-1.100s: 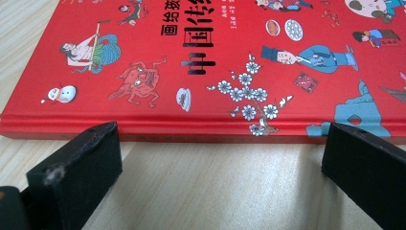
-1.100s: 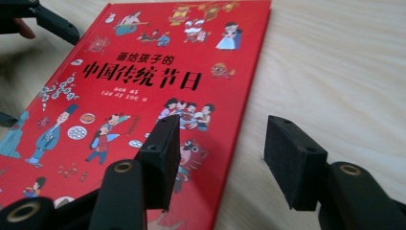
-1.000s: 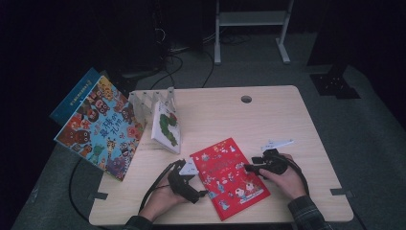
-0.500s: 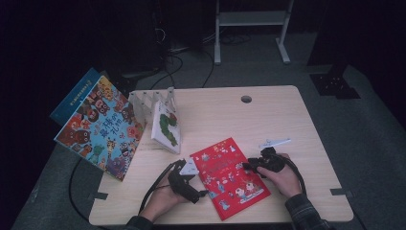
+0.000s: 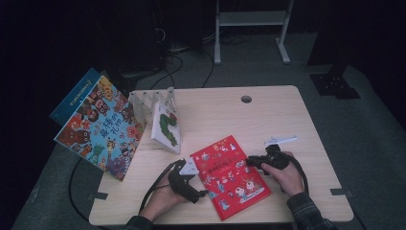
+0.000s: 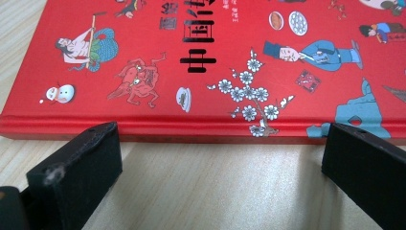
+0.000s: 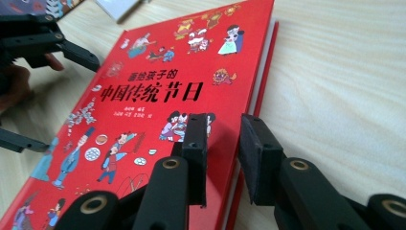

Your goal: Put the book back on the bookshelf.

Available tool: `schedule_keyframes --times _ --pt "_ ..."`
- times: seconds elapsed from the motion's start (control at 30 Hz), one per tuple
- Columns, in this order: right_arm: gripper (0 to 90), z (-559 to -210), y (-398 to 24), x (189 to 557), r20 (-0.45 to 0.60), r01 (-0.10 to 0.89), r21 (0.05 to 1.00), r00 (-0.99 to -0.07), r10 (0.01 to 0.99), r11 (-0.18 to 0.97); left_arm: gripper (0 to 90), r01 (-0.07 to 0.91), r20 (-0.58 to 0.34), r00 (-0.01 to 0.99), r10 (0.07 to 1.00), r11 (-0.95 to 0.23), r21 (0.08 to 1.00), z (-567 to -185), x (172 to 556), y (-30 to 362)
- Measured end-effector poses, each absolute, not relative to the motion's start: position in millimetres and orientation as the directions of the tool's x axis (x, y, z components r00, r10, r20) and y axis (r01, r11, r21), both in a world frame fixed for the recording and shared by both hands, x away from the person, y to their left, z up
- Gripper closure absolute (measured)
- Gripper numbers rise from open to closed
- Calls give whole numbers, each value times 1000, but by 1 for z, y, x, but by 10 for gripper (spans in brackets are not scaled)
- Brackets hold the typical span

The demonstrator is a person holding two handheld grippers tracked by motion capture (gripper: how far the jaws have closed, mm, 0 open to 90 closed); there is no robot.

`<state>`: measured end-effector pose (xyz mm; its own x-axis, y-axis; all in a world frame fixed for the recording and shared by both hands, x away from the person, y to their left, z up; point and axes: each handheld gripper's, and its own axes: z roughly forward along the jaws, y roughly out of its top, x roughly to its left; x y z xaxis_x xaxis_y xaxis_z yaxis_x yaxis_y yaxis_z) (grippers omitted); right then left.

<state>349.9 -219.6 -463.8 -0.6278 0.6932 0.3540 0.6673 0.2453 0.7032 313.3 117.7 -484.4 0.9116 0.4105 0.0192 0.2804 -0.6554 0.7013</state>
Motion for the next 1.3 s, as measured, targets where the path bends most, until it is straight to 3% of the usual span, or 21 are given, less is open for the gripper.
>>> schedule_keyframes --times 0.67,1.3 --pt "667 -439 -224 344 459 672 704 -678 573 230 0 278 21 912 409 -656 702 -484 314 118" --pt "576 -422 -193 356 410 622 688 -757 508 373 0 279 20 912 409 -656 702 -484 313 118"
